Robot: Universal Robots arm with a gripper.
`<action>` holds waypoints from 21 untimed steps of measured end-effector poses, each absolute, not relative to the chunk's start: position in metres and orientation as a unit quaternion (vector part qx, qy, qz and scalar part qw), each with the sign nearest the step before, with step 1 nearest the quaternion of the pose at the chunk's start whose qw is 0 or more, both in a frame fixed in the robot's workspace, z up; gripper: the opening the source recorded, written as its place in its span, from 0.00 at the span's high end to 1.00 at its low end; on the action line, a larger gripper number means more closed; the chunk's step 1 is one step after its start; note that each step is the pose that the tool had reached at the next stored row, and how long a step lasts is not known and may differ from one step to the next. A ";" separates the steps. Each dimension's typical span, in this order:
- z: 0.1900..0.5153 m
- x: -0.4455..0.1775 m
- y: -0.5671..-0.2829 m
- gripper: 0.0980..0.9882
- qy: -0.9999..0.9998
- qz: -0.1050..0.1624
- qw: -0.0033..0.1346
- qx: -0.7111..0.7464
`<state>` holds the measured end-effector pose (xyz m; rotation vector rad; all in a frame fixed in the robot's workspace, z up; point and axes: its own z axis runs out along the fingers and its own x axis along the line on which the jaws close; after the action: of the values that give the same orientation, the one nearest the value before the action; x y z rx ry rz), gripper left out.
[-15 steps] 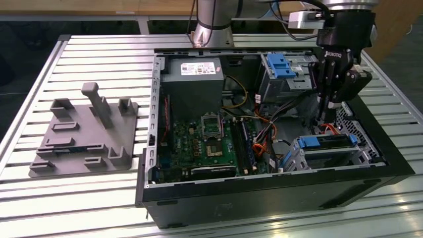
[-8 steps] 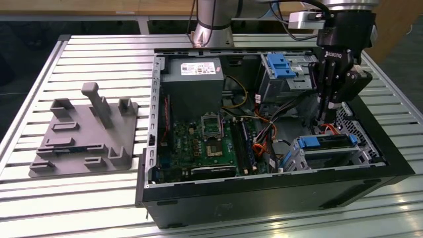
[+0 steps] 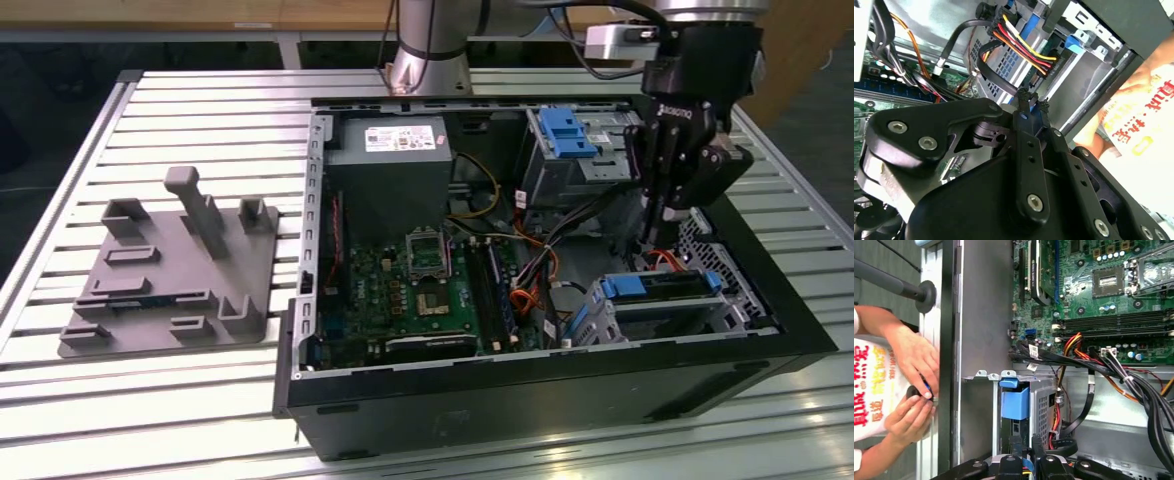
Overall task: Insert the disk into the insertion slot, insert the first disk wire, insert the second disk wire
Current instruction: 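Insert the second disk wire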
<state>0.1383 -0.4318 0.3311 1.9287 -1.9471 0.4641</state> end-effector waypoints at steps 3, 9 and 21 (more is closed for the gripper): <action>0.331 0.138 -0.434 0.89 -0.692 0.150 0.166 0.686; 0.333 0.138 -0.440 0.89 -0.697 0.126 0.142 0.691; 0.338 0.140 -0.451 0.89 -0.704 0.116 0.134 0.688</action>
<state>0.1404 -0.4507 0.3382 1.9935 -2.0414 0.3352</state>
